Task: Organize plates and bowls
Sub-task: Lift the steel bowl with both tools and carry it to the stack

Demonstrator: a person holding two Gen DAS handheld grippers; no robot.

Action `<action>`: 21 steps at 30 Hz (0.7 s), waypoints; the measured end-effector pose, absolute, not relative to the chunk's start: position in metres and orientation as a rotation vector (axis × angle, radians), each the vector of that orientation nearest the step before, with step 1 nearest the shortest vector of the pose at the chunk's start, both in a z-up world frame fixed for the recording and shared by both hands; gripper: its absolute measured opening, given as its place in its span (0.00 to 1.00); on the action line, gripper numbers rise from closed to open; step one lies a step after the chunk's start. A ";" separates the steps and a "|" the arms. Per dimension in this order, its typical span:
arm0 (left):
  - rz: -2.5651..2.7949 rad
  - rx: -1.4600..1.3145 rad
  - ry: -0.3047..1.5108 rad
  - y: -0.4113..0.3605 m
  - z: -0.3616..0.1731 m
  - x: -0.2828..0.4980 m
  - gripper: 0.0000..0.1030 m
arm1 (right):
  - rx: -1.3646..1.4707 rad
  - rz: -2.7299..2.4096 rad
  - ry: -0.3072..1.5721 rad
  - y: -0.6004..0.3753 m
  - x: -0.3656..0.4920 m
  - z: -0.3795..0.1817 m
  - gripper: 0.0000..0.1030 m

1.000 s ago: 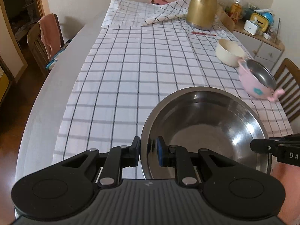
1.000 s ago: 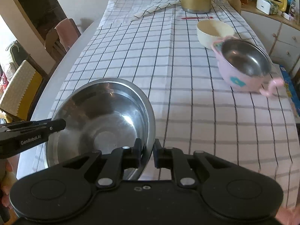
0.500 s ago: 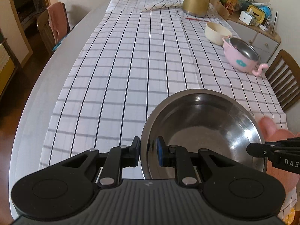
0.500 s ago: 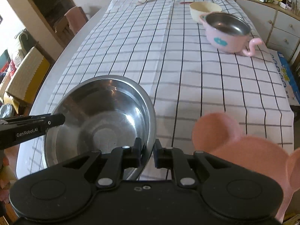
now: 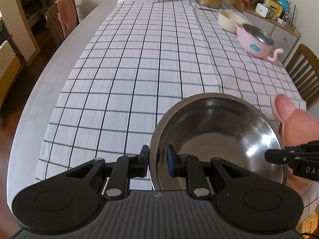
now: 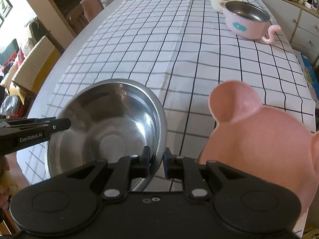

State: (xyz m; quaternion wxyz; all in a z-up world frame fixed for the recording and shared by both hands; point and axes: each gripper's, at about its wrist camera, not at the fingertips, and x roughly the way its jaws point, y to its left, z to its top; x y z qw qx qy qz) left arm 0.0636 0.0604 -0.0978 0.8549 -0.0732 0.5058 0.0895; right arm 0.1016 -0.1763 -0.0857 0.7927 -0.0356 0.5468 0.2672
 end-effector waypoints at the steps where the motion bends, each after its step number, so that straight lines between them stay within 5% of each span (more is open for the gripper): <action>1: 0.188 -0.153 1.067 0.060 -0.100 0.062 0.17 | -0.081 0.577 1.176 -0.176 0.100 -0.087 0.14; 21: 0.173 -0.113 1.103 0.052 -0.124 0.069 0.17 | -0.129 0.557 1.187 -0.175 0.096 -0.106 0.17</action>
